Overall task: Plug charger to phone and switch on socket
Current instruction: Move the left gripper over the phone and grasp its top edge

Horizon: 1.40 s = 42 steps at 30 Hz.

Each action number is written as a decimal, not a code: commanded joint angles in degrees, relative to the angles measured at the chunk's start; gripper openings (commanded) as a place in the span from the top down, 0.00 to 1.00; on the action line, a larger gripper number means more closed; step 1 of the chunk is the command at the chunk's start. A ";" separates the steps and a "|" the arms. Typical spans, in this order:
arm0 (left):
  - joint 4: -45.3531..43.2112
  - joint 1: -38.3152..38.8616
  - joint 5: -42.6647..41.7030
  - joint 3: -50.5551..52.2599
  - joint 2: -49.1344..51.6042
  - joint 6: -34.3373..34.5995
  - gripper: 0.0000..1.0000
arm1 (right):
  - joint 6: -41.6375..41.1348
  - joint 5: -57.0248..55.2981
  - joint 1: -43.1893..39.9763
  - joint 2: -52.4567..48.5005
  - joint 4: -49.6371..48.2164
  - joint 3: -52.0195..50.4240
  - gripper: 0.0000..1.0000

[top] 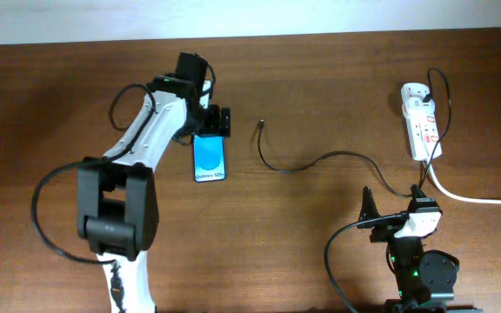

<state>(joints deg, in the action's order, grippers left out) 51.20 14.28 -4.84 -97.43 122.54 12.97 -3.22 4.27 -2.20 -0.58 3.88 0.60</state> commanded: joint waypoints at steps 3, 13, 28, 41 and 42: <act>1.60 0.85 -0.02 -0.31 4.81 1.66 0.01 | -0.46 -0.26 0.35 0.37 0.28 -0.28 0.02; -1.92 0.96 1.66 4.76 5.18 1.79 0.00 | -0.46 -0.26 0.35 0.37 0.28 -0.28 0.02; 1.18 5.01 6.75 4.76 5.18 7.34 0.06 | -0.48 -0.26 0.35 0.37 0.26 -0.28 0.02; 1.11 5.01 6.80 4.76 5.18 14.43 0.17 | -0.46 -0.26 0.35 0.37 0.28 -0.28 0.02; 0.94 5.01 6.80 4.76 5.18 14.40 0.21 | -0.46 -0.26 0.35 0.37 0.28 -0.28 0.02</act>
<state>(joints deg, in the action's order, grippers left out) 52.47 19.11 2.37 -94.26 126.63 26.44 -3.25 4.27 -2.20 -0.58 3.88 0.60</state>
